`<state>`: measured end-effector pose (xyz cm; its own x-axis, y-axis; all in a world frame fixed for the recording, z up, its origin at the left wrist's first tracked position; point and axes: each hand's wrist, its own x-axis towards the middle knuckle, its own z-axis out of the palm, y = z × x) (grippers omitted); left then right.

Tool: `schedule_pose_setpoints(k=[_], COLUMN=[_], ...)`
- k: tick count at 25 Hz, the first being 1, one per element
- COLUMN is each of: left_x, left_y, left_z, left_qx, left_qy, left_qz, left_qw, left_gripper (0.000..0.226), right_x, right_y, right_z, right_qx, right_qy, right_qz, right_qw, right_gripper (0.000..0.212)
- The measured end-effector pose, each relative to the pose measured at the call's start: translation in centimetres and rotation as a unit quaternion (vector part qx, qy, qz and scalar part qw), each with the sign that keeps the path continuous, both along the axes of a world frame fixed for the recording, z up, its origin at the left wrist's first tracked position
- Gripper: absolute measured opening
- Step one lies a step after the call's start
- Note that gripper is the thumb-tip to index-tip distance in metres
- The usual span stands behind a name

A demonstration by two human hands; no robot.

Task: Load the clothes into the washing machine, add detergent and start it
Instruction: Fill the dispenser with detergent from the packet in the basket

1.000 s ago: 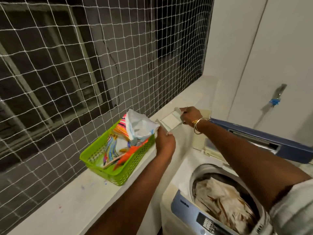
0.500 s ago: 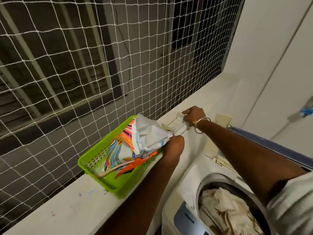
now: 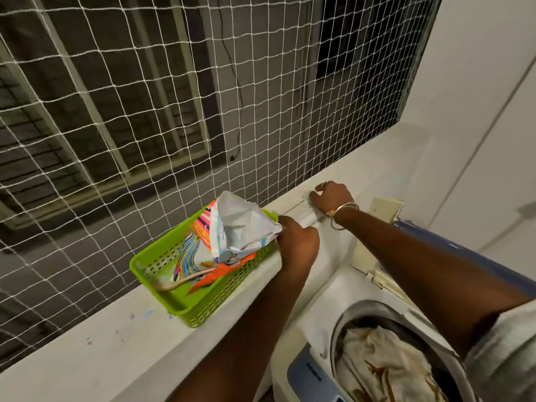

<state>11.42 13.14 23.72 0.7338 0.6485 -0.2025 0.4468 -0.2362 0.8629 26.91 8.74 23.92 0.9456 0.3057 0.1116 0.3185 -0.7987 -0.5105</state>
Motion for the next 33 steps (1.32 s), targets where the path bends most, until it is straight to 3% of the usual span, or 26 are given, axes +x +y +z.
schedule_pose_setpoints(k=[3,6,12,17,21,23,27,33], left_x=[-1.0,-1.7,-5.1,-9.5,-10.6,-11.0,-11.4,-10.9], left_y=[-1.4,-2.0,-1.8,1.3,6.8,9.5,12.9,14.1], left_z=[1.8,4.2,8.6,14.5,17.5,17.2,15.0,11.9], left_qx=[0.036,0.045,0.084,0.13,0.157,0.152,0.126,0.058], left_qy=[-0.044,-0.078,-0.144,-0.223,-0.227,-0.23,-0.229,-0.234], left_qz=[-0.035,-0.061,-0.097,-0.159,-0.175,-0.164,-0.157,-0.159], left_qw=[0.998,0.994,0.981,0.953,0.945,0.947,0.952,0.957], left_gripper=[0.078,0.079,0.062,0.02,0.014,0.019,0.02,0.024], right_x=[-0.7,-2.3,-8.3,-14.5,-18.6,-19.8,-21.0,-22.4], right_y=[-1.3,-2.0,-2.5,-1.6,0.0,1.2,4.2,6.6], right_z=[1.7,3.9,7.3,11.2,13.0,12.9,11.5,10.7], right_qx=[0.028,0.064,0.144,0.177,0.187,0.119,-0.074,-0.196], right_qy=[-0.031,-0.072,-0.133,-0.158,-0.035,-0.024,-0.11,-0.112], right_qz=[-0.008,-0.026,-0.032,0.012,0.072,0.118,0.192,0.188], right_qw=[0.999,0.995,0.98,0.971,0.979,0.985,0.972,0.956], right_gripper=[0.046,0.04,0.023,0.011,0.005,0.003,0.009,0.027])
